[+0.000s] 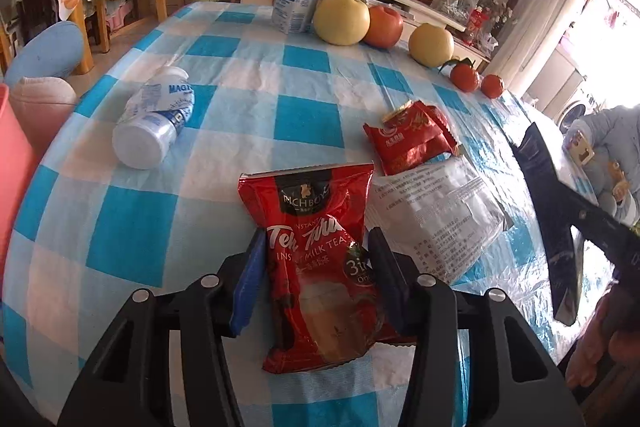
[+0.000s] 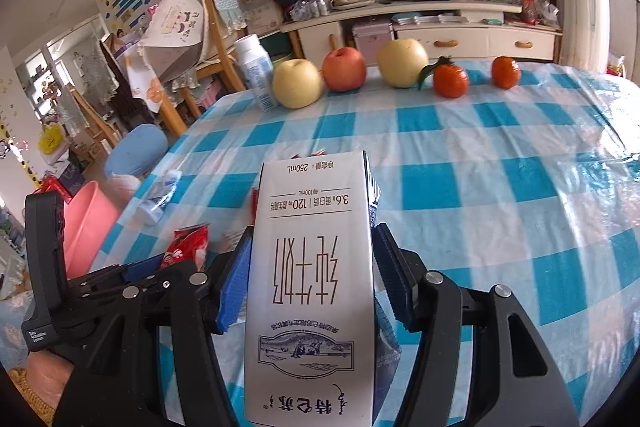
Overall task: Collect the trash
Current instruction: 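Lift the milk tea bag and milk carton toward the pink bucket, then open both tools over the pink bucket to drop the bag and carton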
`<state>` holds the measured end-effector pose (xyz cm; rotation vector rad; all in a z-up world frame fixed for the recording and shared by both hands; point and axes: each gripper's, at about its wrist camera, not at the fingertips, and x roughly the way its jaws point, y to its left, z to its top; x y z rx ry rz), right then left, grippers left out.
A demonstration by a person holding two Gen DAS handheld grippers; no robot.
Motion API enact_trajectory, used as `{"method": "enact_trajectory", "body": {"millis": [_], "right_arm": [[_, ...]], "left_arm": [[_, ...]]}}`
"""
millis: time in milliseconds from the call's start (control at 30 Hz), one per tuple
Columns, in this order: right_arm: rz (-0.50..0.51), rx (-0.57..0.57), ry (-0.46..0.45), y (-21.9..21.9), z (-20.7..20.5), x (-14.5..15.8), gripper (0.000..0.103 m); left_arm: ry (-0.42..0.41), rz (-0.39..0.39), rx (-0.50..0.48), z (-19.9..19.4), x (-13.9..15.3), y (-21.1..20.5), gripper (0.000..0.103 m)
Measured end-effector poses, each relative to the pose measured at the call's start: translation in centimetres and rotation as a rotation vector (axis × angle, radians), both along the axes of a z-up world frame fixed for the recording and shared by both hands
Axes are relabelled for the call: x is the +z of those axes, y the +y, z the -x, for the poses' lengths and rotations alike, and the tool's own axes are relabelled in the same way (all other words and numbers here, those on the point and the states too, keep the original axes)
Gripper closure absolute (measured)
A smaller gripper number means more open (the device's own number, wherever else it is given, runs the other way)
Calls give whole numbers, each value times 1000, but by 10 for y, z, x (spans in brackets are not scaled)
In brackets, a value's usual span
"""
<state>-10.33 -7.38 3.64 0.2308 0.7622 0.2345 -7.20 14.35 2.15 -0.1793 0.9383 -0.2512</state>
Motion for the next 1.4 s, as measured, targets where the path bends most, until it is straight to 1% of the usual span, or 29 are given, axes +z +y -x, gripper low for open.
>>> {"method": "enact_trajectory", "body": {"millis": [133, 267, 433, 533, 633, 833, 933, 1033, 1200, 1333, 1400], "right_arm": [[-45, 38, 17, 17, -1, 1, 43], [-89, 69, 20, 34, -1, 8, 43], [-132, 127, 23, 64, -3, 21, 43], [-152, 171, 34, 89, -7, 28, 43], [-164, 222, 43, 120, -12, 35, 43], [-182, 346, 50, 194, -25, 50, 43], [-193, 413, 48, 241, -35, 59, 43], [-196, 463, 35, 282, -46, 68, 43], [-187, 537, 35, 344, -61, 73, 43], [-177, 565, 41, 384, -69, 68, 43], [-164, 565, 42, 397, -74, 61, 41]], "left_arm": [[-32, 35, 20, 2, 12, 13, 53], [-82, 71, 57, 6, 30, 36, 53], [-147, 118, 156, 11, 53, 83, 52], [-181, 147, 234, 15, 63, 118, 52], [-206, 156, 326, 20, 68, 153, 52], [-255, 201, 514, 33, 72, 227, 52], [-277, 187, 620, 39, 71, 261, 52], [-272, 199, 690, 39, 65, 284, 52], [-244, 236, 736, 32, 55, 301, 52], [-249, 249, 764, 32, 51, 311, 52], [-239, 237, 792, 32, 48, 315, 48]]}}
